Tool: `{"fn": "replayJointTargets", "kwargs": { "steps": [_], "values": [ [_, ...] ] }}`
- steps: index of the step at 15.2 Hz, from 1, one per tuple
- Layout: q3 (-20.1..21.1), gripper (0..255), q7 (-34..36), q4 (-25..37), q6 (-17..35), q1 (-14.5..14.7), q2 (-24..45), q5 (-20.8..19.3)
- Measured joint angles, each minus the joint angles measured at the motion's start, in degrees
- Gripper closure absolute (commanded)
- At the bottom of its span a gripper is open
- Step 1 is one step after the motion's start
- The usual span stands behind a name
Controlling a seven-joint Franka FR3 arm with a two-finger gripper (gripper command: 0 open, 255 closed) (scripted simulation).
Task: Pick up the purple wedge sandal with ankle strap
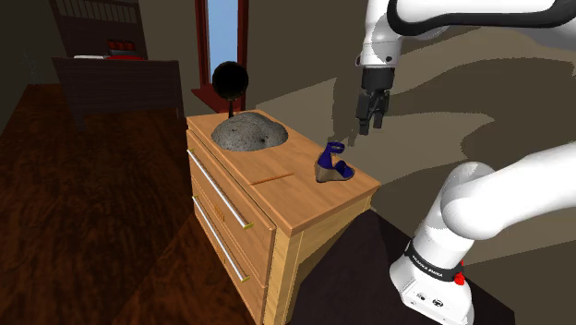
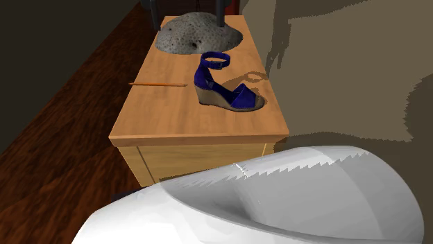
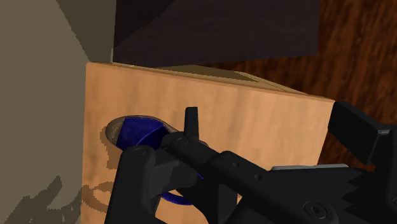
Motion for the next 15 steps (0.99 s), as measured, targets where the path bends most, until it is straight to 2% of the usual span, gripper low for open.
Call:
{"fn": "replayJointTargets", "kwargs": {
  "steps": [3, 12, 15],
  "values": [
    [-1.16, 0, -1.9, -1.23, 3.1, 0.05, 0.57, -0.5],
    [-8.68, 0, -15.19, -4.75, 25.88, 1.85, 10.0, -0.41],
    [-9.57, 0, -16.85, -5.9, 30.15, 2.24, 11.99, -0.03]
  ]
}}
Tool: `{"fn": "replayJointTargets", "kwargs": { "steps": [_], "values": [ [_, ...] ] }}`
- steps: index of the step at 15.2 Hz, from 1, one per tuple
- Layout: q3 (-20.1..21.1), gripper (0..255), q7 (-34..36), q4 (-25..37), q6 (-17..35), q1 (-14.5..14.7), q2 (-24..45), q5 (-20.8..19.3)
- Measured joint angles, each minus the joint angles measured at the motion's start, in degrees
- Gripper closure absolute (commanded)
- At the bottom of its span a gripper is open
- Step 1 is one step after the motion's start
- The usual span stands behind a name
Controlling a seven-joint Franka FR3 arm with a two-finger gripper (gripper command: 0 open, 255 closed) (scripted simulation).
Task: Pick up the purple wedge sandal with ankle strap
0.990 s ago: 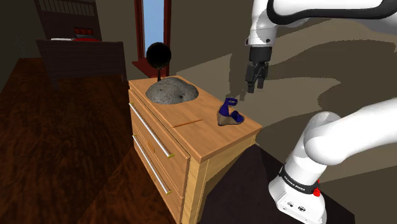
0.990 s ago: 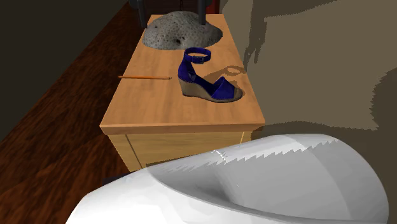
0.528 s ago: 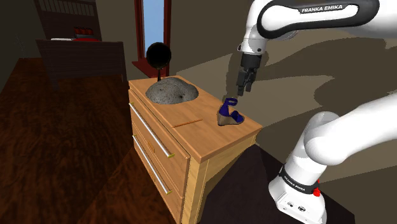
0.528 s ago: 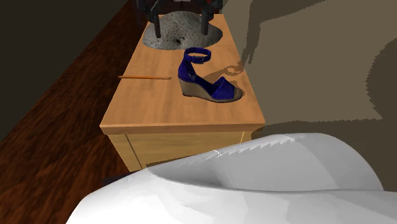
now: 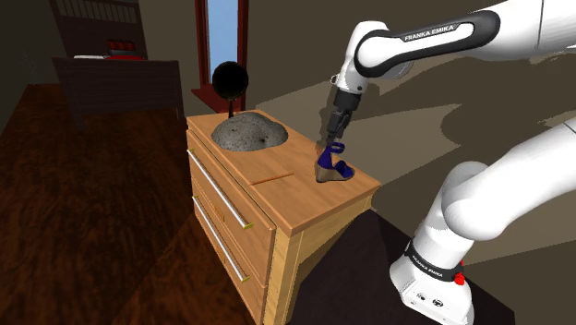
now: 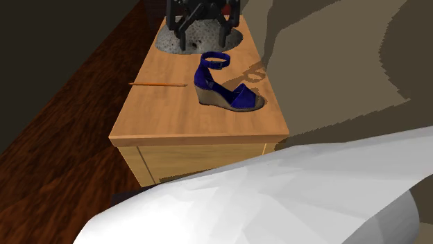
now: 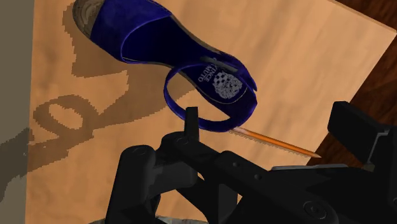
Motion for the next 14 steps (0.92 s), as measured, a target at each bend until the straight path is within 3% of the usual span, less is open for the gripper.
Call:
{"fn": "replayJointTargets", "kwargs": {
  "steps": [6, 7, 11, 14],
  "values": [
    [-0.49, 0, -0.78, -2.92, 4.79, -0.03, 0.8, -0.03],
    [-0.45, 255, -0.7, -3.03, 4.89, -0.03, 0.7, -0.04],
    [-0.46, 255, -0.63, -3.34, 8.84, -0.24, -0.21, -0.22],
    [-0.78, 255, -1.08, -4.02, 5.86, -0.26, 0.32, -0.16]
  ]
}}
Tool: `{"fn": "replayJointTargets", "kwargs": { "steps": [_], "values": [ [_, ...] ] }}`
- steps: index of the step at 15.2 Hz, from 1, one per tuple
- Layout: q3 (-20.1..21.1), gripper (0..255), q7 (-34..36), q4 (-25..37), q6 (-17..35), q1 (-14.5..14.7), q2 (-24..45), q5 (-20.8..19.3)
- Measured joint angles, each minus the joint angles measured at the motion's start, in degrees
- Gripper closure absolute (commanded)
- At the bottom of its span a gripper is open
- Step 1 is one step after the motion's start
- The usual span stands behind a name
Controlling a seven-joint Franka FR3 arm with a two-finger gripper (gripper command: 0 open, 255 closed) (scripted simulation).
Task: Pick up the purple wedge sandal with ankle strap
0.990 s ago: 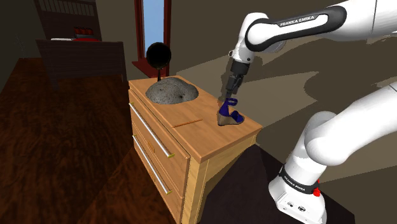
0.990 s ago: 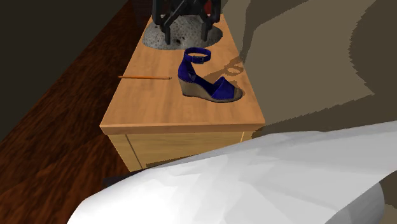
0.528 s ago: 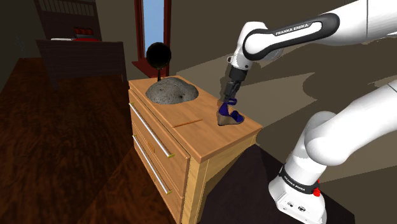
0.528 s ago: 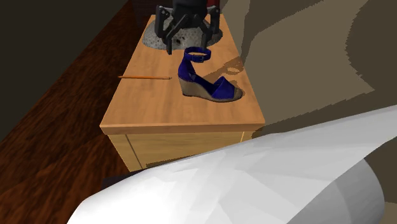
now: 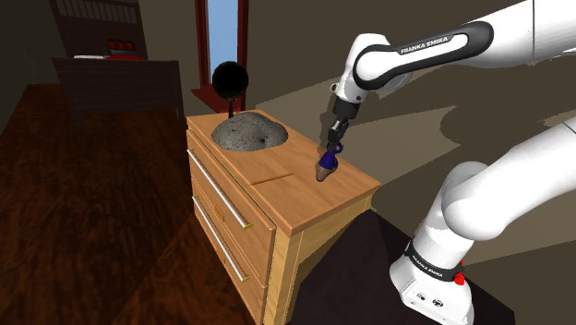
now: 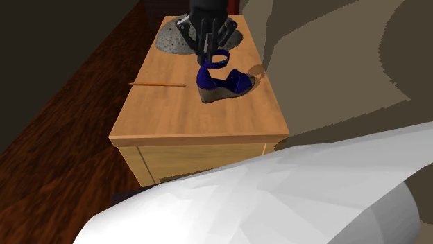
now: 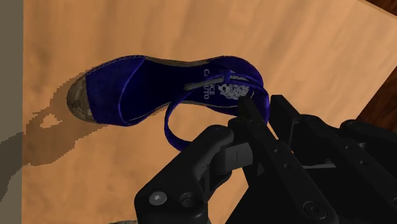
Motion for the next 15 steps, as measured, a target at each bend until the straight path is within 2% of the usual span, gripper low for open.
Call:
{"fn": "replayJointTargets", "kwargs": {
  "steps": [4, 15],
  "values": [
    [0.25, 255, 0.31, 0.55, -1.08, 0.19, 0.39, 0.13],
    [1.02, 255, 1.28, 7.23, -9.73, 0.31, -1.19, 0.18]
  ]
}}
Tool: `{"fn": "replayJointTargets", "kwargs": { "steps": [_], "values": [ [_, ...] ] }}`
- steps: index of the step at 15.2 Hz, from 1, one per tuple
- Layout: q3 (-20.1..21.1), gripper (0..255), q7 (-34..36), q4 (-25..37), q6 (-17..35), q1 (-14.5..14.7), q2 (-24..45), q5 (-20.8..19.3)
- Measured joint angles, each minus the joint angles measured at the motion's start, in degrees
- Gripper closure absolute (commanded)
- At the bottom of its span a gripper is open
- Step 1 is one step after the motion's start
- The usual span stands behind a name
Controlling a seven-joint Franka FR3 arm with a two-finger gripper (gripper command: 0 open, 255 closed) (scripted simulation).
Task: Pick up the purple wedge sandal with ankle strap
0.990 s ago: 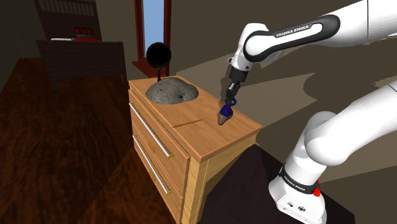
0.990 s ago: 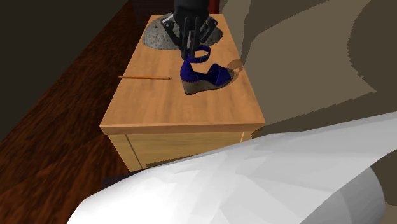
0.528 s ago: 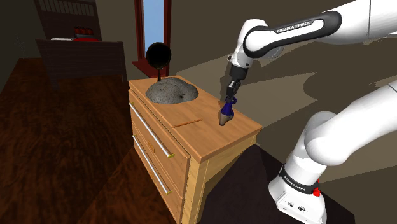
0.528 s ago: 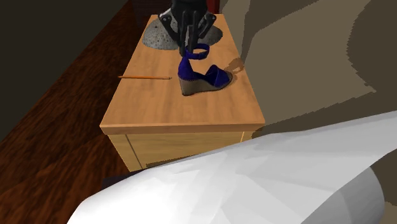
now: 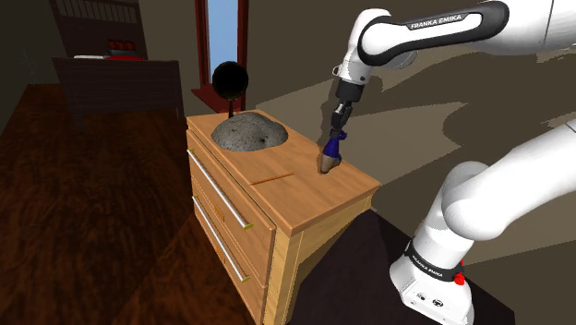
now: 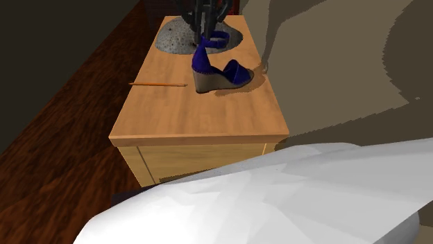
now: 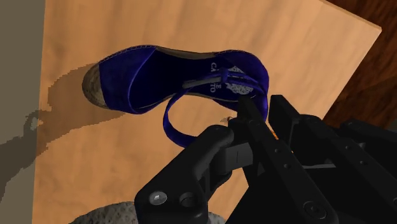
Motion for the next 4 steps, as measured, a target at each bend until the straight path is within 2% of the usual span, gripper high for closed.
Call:
{"fn": "replayJointTargets", "kwargs": {
  "steps": [4],
  "values": [
    [0.19, 255, 0.23, 2.53, -3.09, 0.0, -0.58, 0.0]
  ]
}}
